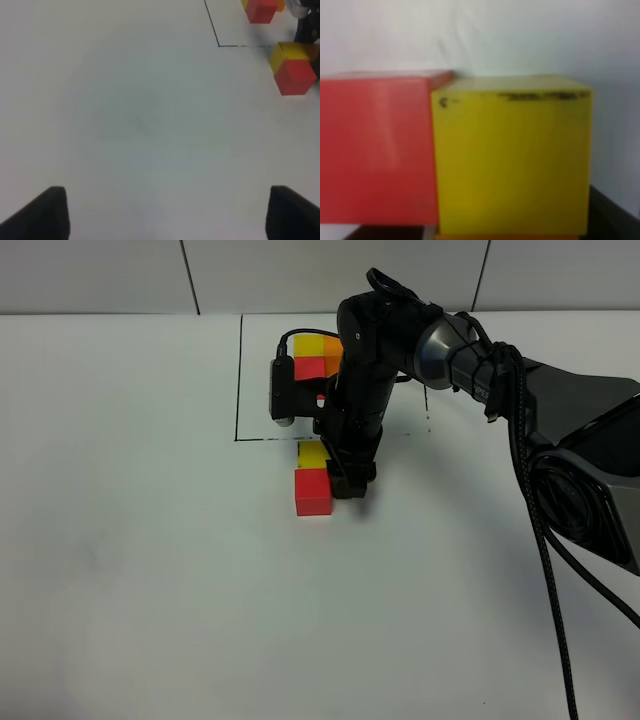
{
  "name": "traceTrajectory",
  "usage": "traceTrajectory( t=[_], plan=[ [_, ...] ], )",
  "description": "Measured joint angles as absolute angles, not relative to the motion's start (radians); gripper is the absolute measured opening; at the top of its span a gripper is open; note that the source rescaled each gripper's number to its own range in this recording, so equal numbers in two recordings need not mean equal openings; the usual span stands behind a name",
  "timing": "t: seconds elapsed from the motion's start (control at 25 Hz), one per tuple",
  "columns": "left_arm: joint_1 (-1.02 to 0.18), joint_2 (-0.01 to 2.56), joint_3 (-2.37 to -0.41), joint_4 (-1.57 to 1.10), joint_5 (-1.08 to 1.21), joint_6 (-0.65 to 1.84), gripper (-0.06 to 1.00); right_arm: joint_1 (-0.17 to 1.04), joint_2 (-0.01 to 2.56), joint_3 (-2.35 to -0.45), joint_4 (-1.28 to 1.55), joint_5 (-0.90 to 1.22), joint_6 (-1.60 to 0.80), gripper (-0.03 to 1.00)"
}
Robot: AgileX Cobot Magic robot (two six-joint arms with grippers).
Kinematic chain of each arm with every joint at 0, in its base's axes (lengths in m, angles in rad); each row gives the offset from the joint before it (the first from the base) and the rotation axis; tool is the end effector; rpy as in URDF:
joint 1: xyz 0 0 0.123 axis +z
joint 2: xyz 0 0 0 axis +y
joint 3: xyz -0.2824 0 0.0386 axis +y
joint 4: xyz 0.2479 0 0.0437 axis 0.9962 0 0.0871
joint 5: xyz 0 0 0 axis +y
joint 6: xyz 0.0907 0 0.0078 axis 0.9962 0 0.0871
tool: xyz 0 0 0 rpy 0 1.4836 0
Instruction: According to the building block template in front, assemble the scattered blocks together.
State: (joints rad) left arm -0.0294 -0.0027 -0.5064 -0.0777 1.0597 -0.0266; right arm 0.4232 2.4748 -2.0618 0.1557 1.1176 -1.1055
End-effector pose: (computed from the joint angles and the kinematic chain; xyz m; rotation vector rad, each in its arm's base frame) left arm -0.0063 -0.0060 0.2792 0.0068 2.0341 -0.1280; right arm 0.4526 0.2178 0.1185 -1.9912 2.2042 0.1389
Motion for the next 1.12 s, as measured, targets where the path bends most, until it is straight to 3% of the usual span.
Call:
traceTrajectory(
  t=[0.24,0.48,0.56,1.12],
  plan=[
    [-0.029,-0.003,-0.506,-0.078,1.060,-0.027,0.73,0.423,2.475,-2.062,0.156,1.118,-1.106,0.54],
    [-0.029,-0.003,-0.506,-0.078,1.060,-0.027,0.73,0.421,2.475,-2.062,0.135,1.118,-1.074,0.86],
    [-0.029,-0.003,-0.506,-0.078,1.060,-0.027,0.73,0.416,2.473,-2.062,0.129,1.128,-1.067,0.92],
    [-0.029,-0.003,-0.506,-0.078,1.060,-0.027,0.73,0.245,2.371,-2.062,0.111,1.213,-0.767,0.95]
  ],
)
